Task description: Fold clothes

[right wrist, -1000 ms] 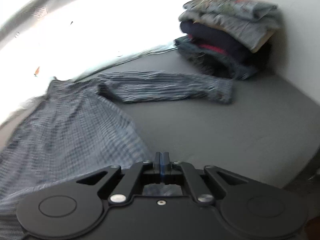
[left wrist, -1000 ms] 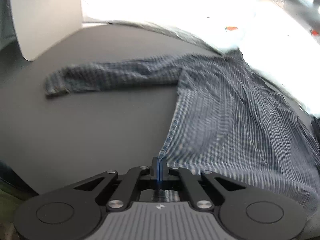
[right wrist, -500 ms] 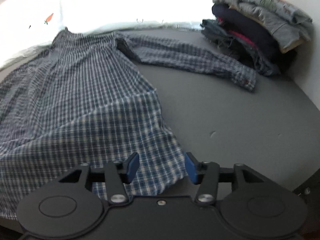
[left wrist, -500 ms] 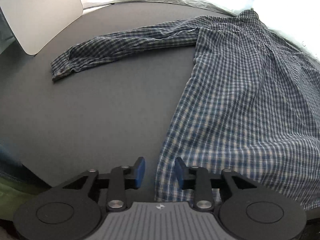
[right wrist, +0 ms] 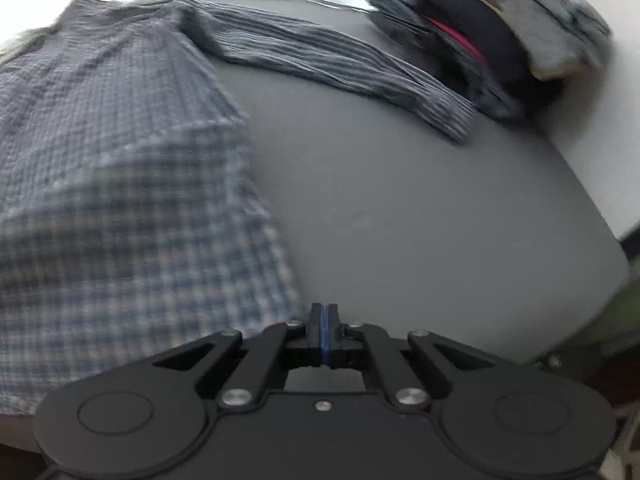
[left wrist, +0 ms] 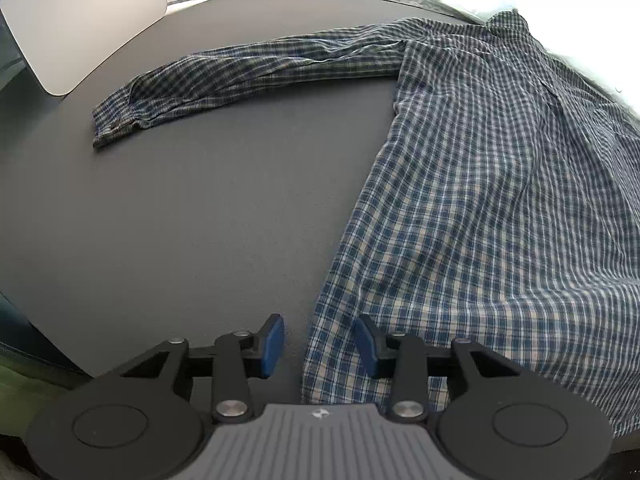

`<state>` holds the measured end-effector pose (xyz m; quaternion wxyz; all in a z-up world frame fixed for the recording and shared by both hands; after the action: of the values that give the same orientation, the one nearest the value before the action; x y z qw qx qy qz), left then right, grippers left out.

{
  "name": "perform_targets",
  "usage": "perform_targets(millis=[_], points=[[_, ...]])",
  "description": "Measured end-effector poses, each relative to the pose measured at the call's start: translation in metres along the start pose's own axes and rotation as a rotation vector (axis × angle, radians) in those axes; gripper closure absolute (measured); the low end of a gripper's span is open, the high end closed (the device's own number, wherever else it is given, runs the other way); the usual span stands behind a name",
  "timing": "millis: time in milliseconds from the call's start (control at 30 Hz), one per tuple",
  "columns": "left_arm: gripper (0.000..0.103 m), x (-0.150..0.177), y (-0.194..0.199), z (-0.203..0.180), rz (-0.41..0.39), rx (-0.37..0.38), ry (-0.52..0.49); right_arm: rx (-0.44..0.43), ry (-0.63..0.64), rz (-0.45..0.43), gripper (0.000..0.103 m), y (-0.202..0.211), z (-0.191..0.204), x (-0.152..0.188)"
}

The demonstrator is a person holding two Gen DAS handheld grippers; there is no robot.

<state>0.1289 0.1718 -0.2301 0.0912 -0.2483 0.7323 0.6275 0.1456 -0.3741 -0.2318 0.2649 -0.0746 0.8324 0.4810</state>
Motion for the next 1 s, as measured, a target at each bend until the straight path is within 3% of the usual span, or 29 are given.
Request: perform_targets(millis=[67, 267, 333, 533, 767, 833, 867, 900, 933, 1000], points=[[0.058, -0.002, -0.001, -0.002, 0.000, -0.008, -0.004, -0.028, -0.012, -0.036, 0.100, 0.004, -0.001, -0.003], [0.058, -0.019, 0.005, -0.020, -0.069, -0.027, -0.001, -0.070, -0.078, -0.135, 0.078, -0.003, 0.003, -0.040], [0.054, -0.028, 0.007, -0.032, -0.105, -0.041, 0.001, -0.093, -0.137, -0.154, 0.069, -0.013, -0.002, -0.057], [0.042, -0.054, -0.007, -0.083, -0.133, -0.019, 0.038, -0.196, -0.443, -0.103, 0.060, -0.067, -0.039, -0.102], [0.040, -0.062, -0.061, -0.152, -0.065, -0.019, 0.027, -0.234, -0.815, -0.034, 0.045, -0.133, -0.082, -0.137], [0.040, -0.064, -0.072, -0.167, -0.056, -0.012, 0.046, -0.227, -0.898, -0.010, 0.046, -0.151, -0.093, -0.147], [0.040, -0.066, -0.075, -0.171, -0.055, -0.010, 0.057, -0.187, -0.892, 0.004, 0.055, -0.159, -0.095, -0.153], [0.040, -0.069, -0.077, -0.175, -0.054, -0.009, 0.068, -0.149, -0.875, 0.006, 0.079, -0.166, -0.098, -0.158], [0.040, -0.071, -0.080, -0.178, -0.053, -0.008, 0.079, -0.125, -0.860, 0.001, 0.091, -0.171, -0.102, -0.162], [0.040, -0.074, -0.083, -0.184, -0.054, -0.019, 0.074, -0.107, -0.865, -0.011, 0.099, -0.180, -0.113, -0.168]])
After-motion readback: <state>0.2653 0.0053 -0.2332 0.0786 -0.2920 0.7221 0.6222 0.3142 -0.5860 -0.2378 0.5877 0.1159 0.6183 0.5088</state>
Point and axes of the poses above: each gripper's, at about its wrist camera, not at the fingertips, and y roughly against the way its jaws point, z to its left, x to its underside, the point moved 2 cm from there along -y, roughly the way its jaws point, and after that the axes turned 13 degrees about x, right-handed, at the moved point
